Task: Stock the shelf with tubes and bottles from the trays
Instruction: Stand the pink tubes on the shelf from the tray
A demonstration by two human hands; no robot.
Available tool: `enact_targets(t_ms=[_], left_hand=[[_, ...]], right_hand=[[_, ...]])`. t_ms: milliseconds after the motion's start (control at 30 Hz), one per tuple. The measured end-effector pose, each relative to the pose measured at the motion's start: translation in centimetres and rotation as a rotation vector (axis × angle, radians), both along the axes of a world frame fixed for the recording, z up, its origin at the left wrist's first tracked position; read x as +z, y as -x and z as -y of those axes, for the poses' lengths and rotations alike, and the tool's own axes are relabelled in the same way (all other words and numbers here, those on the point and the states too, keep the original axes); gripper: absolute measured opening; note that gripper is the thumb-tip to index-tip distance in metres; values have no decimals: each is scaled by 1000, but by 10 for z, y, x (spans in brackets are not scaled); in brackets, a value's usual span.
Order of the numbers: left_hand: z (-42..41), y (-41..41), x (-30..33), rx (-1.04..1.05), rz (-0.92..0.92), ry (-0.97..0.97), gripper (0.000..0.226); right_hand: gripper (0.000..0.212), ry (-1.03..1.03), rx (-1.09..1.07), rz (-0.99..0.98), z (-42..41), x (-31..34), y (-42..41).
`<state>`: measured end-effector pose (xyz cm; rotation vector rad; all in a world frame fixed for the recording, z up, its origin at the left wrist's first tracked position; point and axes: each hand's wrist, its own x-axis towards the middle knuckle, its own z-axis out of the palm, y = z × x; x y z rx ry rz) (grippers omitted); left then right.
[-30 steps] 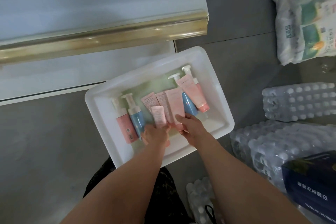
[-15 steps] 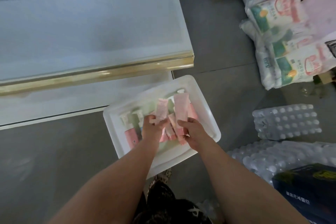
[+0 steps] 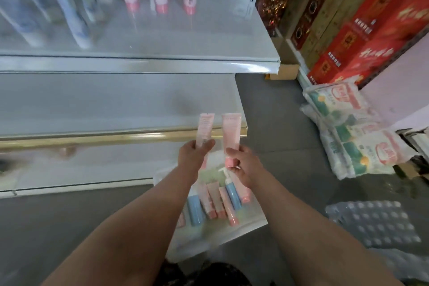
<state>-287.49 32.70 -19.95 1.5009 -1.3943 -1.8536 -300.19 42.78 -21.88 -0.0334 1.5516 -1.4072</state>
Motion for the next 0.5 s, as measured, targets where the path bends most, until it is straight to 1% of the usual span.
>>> enact_targets(t_ms=[33,100,200,233,333,367,433,500], left_hand=[[3,0,10,2,-17,24,45],[9,0,31,13,-54,45,51],[13,-1,60,-1,-125,92,56],[15,0,69,-6,-149,103,54],[17,2,102,-26,-235,119,46],[19,3,111,-24,-250,129,45],[24,2,127,-25,-275,172,39],[29,3,142,-53,-304,212,21]], right_hand=[[27,30,8,-14,4,11,1],[31,79,10,-51,10,34,3],[46,151,2,-82,18,64,5],[43,173,-6,-90,20,74,6],[21,235,-22,-119,27,101,10],[18,259,-22,-124,30,109,12],[21,305,-7,-131,35,124,13],[32,337,0,-133,42,138,14]])
